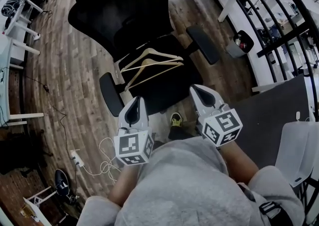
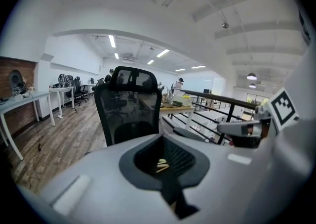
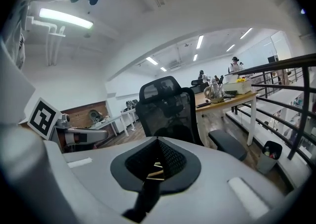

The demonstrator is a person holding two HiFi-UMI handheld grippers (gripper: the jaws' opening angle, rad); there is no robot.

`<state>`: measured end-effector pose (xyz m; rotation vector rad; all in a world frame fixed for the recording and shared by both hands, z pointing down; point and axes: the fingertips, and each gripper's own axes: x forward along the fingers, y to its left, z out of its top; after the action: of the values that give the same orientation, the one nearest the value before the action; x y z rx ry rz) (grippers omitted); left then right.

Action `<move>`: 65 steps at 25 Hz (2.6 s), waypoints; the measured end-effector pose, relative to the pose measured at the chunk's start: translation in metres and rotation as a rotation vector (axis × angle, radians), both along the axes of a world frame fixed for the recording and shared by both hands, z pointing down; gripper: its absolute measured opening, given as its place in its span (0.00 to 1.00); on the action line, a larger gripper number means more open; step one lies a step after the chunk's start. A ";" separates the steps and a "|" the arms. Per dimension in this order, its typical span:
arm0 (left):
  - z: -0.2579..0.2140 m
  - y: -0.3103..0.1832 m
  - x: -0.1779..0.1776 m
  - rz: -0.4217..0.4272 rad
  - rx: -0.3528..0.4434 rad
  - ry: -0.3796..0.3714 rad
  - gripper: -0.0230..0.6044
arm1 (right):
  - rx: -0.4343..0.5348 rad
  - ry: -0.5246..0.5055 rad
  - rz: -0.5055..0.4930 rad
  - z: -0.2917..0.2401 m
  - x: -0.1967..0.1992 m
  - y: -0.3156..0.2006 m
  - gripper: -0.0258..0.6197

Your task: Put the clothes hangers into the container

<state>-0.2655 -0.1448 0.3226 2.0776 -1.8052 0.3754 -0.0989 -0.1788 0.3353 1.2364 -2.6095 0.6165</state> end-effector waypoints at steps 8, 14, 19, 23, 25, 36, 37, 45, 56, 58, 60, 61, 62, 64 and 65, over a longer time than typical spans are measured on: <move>-0.003 -0.013 -0.012 -0.035 0.001 -0.029 0.05 | 0.005 -0.054 -0.075 -0.007 -0.021 -0.013 0.04; 0.003 -0.017 -0.021 -0.045 -0.011 -0.052 0.05 | -0.009 -0.065 -0.098 -0.003 -0.032 -0.014 0.04; 0.014 -0.030 -0.028 -0.026 -0.027 -0.064 0.05 | -0.011 -0.062 -0.076 0.003 -0.036 -0.021 0.04; 0.023 -0.053 -0.036 0.008 -0.038 -0.066 0.05 | -0.019 -0.057 -0.048 0.006 -0.040 -0.034 0.04; 0.030 -0.068 -0.038 0.028 -0.048 -0.061 0.05 | -0.029 -0.051 -0.034 0.011 -0.042 -0.042 0.04; 0.106 -0.165 -0.080 0.108 -0.183 -0.182 0.06 | -0.112 -0.004 0.023 0.053 -0.078 -0.110 0.04; 0.118 -0.176 -0.085 0.114 -0.198 -0.198 0.06 | -0.122 0.002 0.029 0.058 -0.082 -0.116 0.04; 0.268 -0.253 -0.114 0.181 -0.433 -0.318 0.15 | -0.183 0.038 0.068 0.103 -0.118 -0.159 0.04; 0.444 -0.288 -0.151 0.356 -0.642 -0.460 0.31 | -0.316 0.088 0.146 0.188 -0.132 -0.160 0.04; 0.472 -0.289 -0.155 0.414 -0.661 -0.494 0.33 | -0.346 0.097 0.161 0.203 -0.130 -0.155 0.04; 0.495 -0.292 -0.156 0.448 -0.685 -0.505 0.35 | -0.381 0.103 0.179 0.217 -0.125 -0.150 0.04; 0.506 -0.293 -0.156 0.463 -0.700 -0.505 0.35 | -0.398 0.104 0.188 0.223 -0.122 -0.147 0.04; 0.516 -0.293 -0.154 0.482 -0.717 -0.500 0.34 | -0.413 0.105 0.196 0.229 -0.120 -0.142 0.04; 0.532 -0.291 -0.152 0.524 -0.743 -0.498 0.31 | -0.438 0.108 0.208 0.238 -0.119 -0.133 0.04; 0.537 -0.291 -0.152 0.541 -0.750 -0.505 0.31 | -0.448 0.110 0.212 0.241 -0.119 -0.129 0.04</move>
<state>-0.4175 -0.4358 0.8596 1.9358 -0.9857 1.5603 -0.2181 -0.3083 0.5763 1.3523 -2.1045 1.0662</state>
